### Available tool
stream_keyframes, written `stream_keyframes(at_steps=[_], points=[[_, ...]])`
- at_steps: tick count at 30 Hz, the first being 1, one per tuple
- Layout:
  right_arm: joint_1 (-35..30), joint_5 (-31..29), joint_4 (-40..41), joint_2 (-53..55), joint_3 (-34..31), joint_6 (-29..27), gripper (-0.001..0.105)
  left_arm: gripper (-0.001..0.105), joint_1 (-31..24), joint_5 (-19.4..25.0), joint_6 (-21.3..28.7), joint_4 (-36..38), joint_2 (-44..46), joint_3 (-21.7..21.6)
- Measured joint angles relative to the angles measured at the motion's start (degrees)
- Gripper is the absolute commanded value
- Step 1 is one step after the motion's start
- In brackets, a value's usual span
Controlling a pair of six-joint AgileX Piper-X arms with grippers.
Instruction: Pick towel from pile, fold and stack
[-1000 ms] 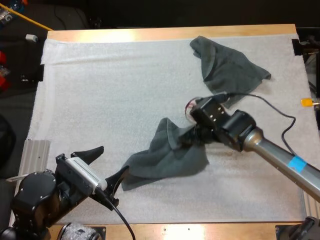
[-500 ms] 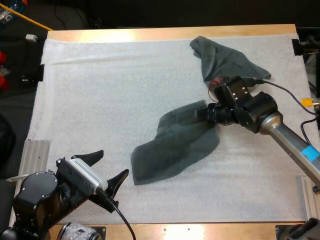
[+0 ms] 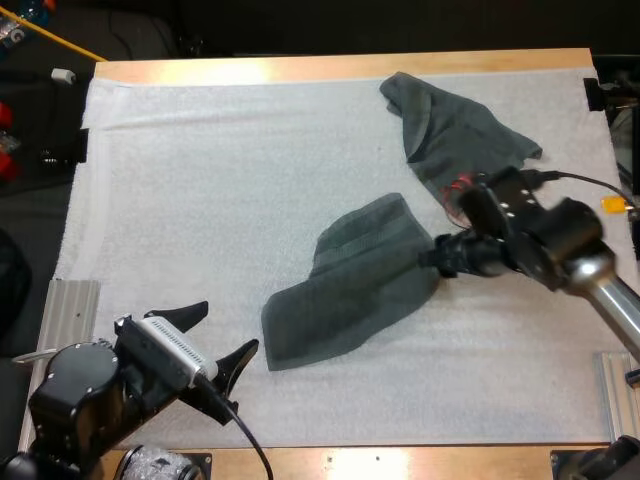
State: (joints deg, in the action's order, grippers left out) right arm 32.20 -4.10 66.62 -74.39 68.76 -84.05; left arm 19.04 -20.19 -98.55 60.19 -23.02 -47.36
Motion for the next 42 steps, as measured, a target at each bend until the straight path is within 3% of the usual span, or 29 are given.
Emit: stream_keyframes(at_steps=[7, 13, 28, 35, 42], points=[[0.00, 0.00, 3.30, 9.59, 0.00, -0.11, 0.068, 0.071, 0.00, -4.76, -1.77, 0.03, -1.48, 5.83], [0.00, 0.00, 5.39, 16.02, 0.00, -0.11, 0.068, 0.071, 0.00, -4.98, -3.10, 0.12, -8.76, 8.87], [0.00, 5.06, 5.53, 23.64, 0.00, 3.09, 0.068, 0.068, 0.00, -7.31, -3.25, -0.67, -39.49, 9.21], [0.00, 5.06, 6.86, 24.77, 0.00, 3.08, 0.068, 0.068, 0.00, -7.41, -3.27, -4.23, -48.36, 9.21], [0.00, 5.06, 6.98, 24.77, -1.68, 3.08, 0.068, 0.068, 0.00, -1.97, -3.92, -6.14, -53.76, 9.21]])
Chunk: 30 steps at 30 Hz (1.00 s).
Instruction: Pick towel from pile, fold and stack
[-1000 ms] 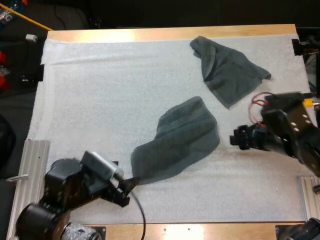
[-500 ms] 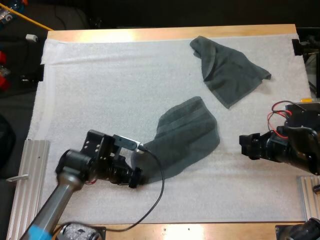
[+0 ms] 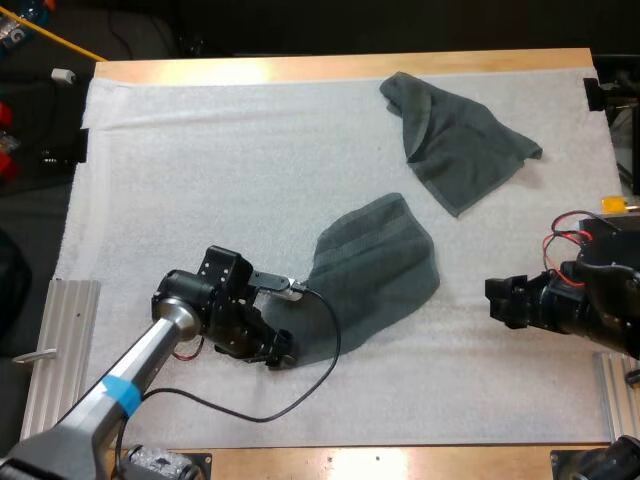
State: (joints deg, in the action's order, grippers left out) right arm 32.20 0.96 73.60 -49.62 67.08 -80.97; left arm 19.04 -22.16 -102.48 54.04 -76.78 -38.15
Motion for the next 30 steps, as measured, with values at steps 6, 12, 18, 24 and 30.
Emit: stream_keyframes(at_steps=[6, 12, 18, 24, 30], points=[[0.00, 0.00, 0.00, 0.00, -1.95, 0.00, 0.068, 0.068, 0.00, -1.96, -0.24, -3.27, -3.54, 0.00], [0.00, 0.00, 0.00, 0.00, -1.98, 0.00, 0.068, 0.046, 0.00, -2.93, -0.40, -4.26, -6.56, 0.00], [0.00, 0.00, 0.00, 0.00, -1.98, 0.00, 0.068, 0.002, 0.06, -2.67, -0.40, -4.75, -7.01, 0.00], [0.00, 0.00, 0.00, 0.00, -1.98, 0.00, 0.068, 0.000, 0.06, 1.42, 0.72, -4.65, -6.83, -0.30], [0.00, 1.27, 0.00, 0.00, -2.00, 0.00, 0.068, 0.000, 0.06, 11.87, 2.35, -2.29, -1.84, -3.19]])
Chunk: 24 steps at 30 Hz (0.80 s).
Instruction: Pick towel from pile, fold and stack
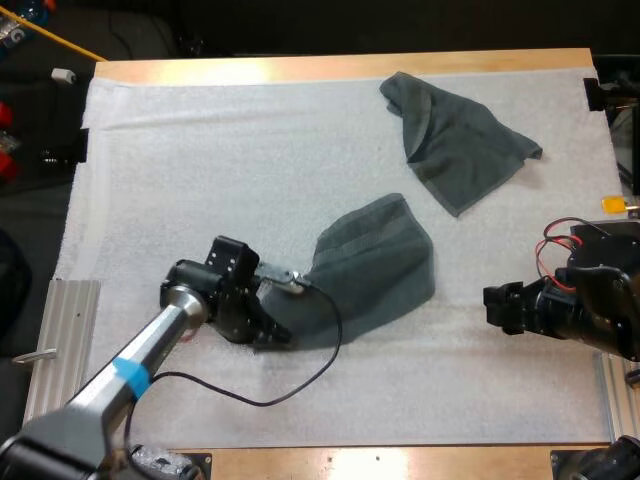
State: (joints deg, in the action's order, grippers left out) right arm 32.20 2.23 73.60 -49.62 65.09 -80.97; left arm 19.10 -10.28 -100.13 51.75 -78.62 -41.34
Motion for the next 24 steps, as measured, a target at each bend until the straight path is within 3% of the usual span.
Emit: stream_keyframes(at_steps=[7, 15, 18, 24], points=[[0.00, 5.90, -3.73, 0.00, -4.80, 1.35, 0.068, 0.000, -0.42, 7.41, 1.56, 0.89, 3.93, -2.87], [0.00, 9.58, -20.16, 0.00, -18.71, 7.31, 0.068, 0.000, -4.13, 19.00, 2.33, 2.21, 3.93, -2.86], [0.00, 14.03, -27.79, 0.00, -23.89, 7.74, 0.068, 0.000, -6.19, 18.39, 2.35, 2.52, 3.93, -2.86], [0.00, 16.55, -42.38, -0.14, -32.74, 10.45, 0.068, 0.000, -7.73, 9.73, 2.35, 2.71, 3.93, -2.86]])
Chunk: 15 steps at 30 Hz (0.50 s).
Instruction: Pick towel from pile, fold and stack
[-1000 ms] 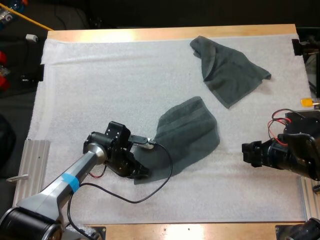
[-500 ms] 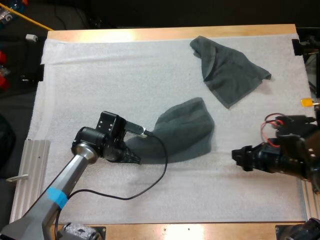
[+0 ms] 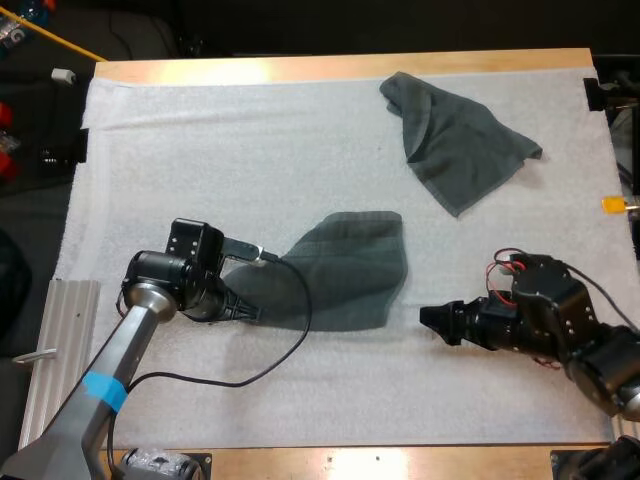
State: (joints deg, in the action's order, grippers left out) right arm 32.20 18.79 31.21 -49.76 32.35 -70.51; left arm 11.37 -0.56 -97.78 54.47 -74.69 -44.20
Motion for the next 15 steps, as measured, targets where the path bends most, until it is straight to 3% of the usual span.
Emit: stream_keyframes(at_steps=[6, 15], points=[[0.00, 1.09, -5.42, -2.69, -2.78, 1.97, 0.051, 0.000, 0.00, -4.42, -0.19, -0.43, 0.00, 0.00], [0.00, 4.30, -14.98, -12.98, -2.92, 4.30, 0.048, 0.000, 0.00, -9.18, -0.41, -0.56, 0.00, 0.00]])
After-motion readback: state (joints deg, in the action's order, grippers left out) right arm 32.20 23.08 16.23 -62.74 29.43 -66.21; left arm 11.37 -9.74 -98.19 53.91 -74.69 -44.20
